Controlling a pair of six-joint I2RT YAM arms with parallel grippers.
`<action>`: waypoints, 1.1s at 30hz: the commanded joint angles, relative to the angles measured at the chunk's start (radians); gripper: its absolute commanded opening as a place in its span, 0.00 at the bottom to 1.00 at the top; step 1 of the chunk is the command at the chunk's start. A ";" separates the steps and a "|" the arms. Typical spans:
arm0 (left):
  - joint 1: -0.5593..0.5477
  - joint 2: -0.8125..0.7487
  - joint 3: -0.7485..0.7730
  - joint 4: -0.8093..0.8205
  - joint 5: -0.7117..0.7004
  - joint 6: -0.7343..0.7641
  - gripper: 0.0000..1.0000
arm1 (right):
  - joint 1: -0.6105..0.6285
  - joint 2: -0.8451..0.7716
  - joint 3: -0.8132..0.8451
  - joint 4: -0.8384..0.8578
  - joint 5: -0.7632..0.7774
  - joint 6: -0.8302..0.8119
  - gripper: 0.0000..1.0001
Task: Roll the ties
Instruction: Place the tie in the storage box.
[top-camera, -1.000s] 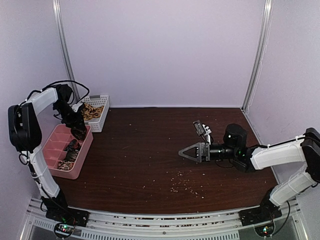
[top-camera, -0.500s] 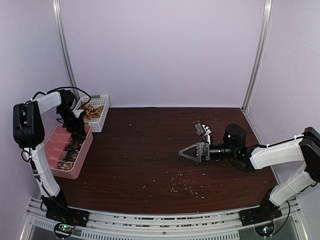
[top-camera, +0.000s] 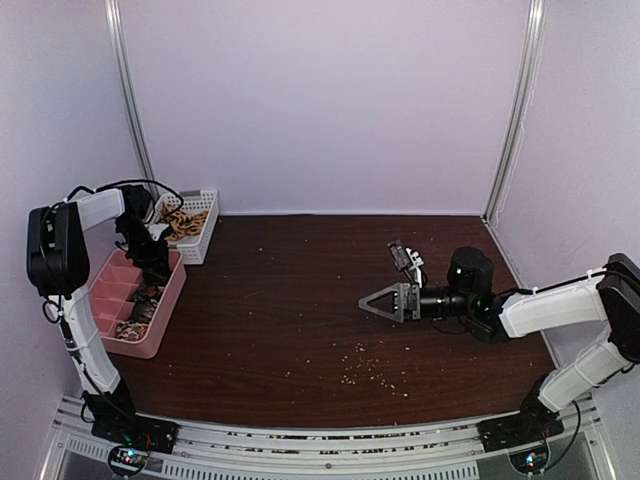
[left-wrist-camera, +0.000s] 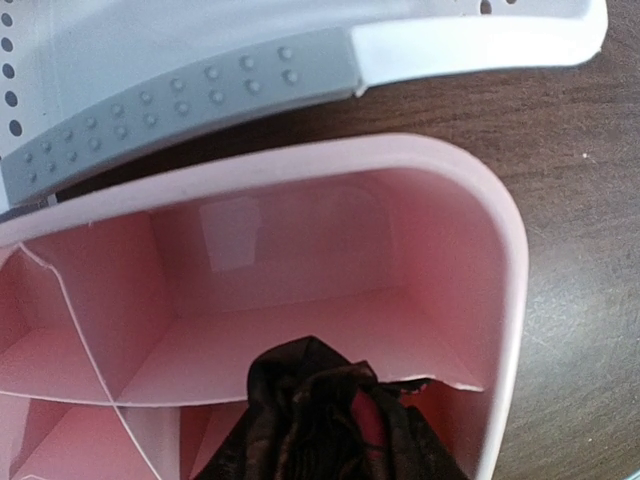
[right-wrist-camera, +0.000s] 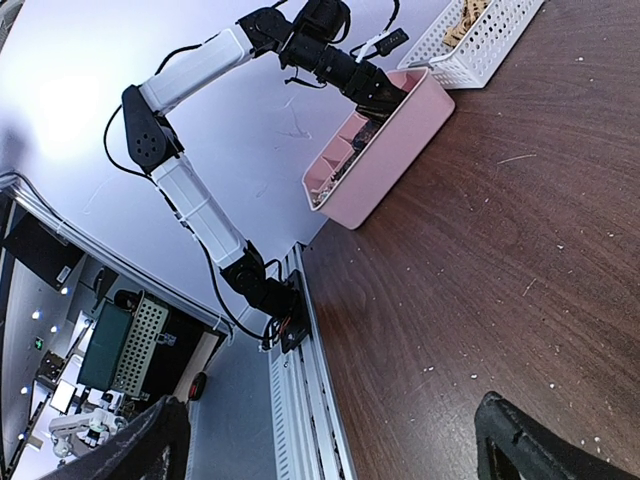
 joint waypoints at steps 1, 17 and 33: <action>0.016 0.089 -0.074 0.097 -0.124 0.006 0.00 | -0.006 0.010 -0.009 0.029 -0.014 0.013 1.00; -0.023 0.093 -0.101 0.105 -0.273 -0.018 0.01 | -0.007 0.016 -0.011 0.043 -0.010 0.037 0.99; 0.005 0.088 -0.123 0.091 -0.310 0.004 0.04 | -0.007 -0.006 -0.022 0.042 -0.010 0.048 1.00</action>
